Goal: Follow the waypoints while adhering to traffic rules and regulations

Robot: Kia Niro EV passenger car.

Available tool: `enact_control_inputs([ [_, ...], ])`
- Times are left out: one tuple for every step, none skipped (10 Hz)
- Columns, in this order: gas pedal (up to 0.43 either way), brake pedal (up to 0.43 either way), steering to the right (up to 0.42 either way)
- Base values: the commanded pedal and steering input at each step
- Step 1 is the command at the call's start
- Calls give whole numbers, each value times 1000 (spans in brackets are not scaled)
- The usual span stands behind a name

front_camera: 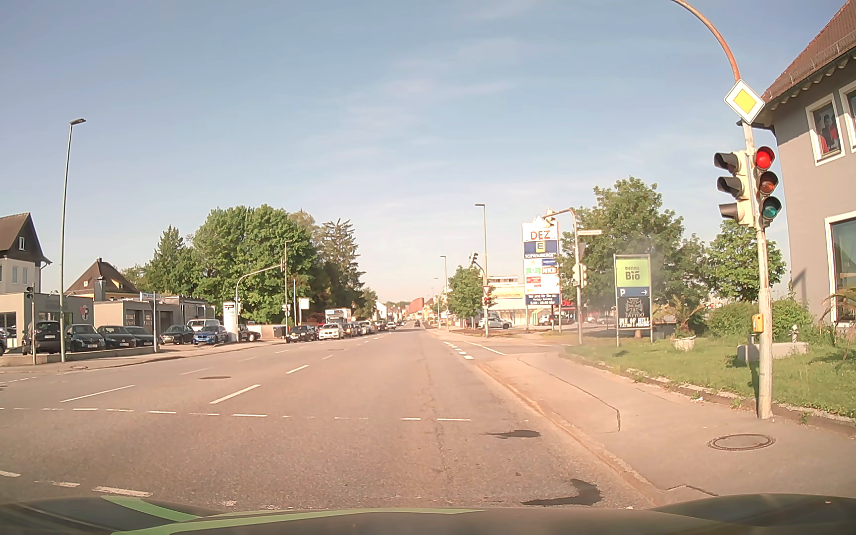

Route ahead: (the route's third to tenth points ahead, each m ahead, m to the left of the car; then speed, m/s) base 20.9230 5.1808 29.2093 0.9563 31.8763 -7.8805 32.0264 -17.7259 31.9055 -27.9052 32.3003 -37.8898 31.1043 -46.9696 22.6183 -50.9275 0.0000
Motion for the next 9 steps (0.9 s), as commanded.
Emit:
enact_control_inputs([
  [0,341,2],
  [0,335,2],
  [0,335,2],
  [0,335,2],
  [0,335,2],
  [0,335,2],
  [0,335,3],
  [0,335,2],
  [0,335,2],
])
